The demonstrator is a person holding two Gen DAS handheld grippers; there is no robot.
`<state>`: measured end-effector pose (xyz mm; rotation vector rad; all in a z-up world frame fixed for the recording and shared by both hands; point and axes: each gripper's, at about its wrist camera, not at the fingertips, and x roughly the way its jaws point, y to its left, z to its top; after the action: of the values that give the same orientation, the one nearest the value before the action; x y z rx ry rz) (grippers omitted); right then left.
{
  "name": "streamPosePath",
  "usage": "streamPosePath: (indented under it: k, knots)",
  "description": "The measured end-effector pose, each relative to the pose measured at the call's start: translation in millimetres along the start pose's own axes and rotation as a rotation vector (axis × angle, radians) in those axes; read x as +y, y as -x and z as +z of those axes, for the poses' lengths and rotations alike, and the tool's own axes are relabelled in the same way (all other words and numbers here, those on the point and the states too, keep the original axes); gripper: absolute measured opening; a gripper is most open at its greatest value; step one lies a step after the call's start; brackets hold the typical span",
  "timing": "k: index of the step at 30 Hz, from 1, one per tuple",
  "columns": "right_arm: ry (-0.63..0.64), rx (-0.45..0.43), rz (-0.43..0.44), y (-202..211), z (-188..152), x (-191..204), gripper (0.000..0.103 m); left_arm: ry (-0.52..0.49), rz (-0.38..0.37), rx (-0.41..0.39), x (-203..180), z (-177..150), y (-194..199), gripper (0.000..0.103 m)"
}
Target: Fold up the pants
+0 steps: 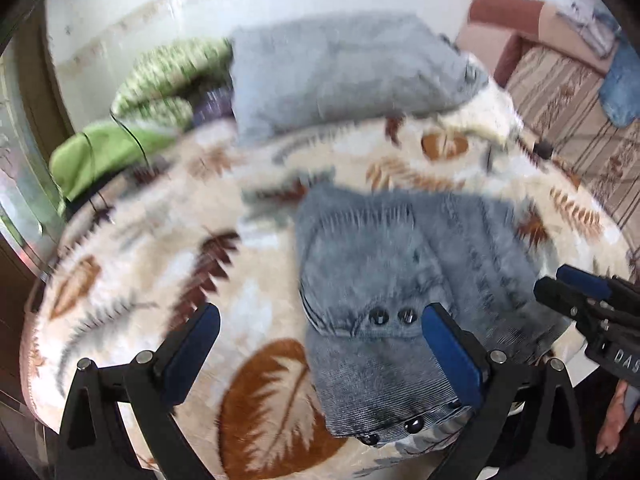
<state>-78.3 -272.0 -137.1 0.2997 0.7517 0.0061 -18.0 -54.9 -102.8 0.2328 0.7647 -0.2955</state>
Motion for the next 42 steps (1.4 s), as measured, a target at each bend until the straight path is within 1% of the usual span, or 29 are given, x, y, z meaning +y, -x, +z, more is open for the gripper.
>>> streamPosePath:
  k: [2,5,8,13,15,18,29,32,34,36,42]
  knots:
    - [0.02,-0.053,0.024,14,2,6,0.055,0.008,0.013,-0.047,3,6,16,0.101]
    - [0.05,-0.131,0.027,34,6,16,0.055,0.02,0.02,-0.096,6,14,35,0.101]
    - [0.048,-0.18,0.04,45,10,20,0.055,0.033,0.028,-0.125,9,16,49,0.101]
    - [0.025,-0.242,0.035,54,11,21,0.057,0.049,0.049,-0.17,11,17,69,0.101]
    - [0.015,-0.249,0.03,53,11,20,0.061,0.061,0.053,-0.175,14,17,71,0.101]
    - [0.019,-0.245,0.022,50,11,20,0.061,0.082,0.059,-0.174,18,17,72,0.101]
    - [0.035,-0.237,0.039,42,9,23,0.061,0.115,0.082,-0.158,26,12,61,0.101]
    - [0.041,-0.215,0.031,36,9,24,0.062,0.111,0.077,-0.132,27,10,53,0.101]
    - [0.04,-0.169,0.006,27,8,24,0.062,0.106,0.061,-0.086,29,7,40,0.101]
    - [0.025,-0.12,-0.018,17,8,19,0.062,0.105,0.063,-0.049,31,2,28,0.101]
    - [-0.028,-0.022,-0.012,0,1,-2,0.062,0.098,0.059,0.137,33,-22,-29,0.101]
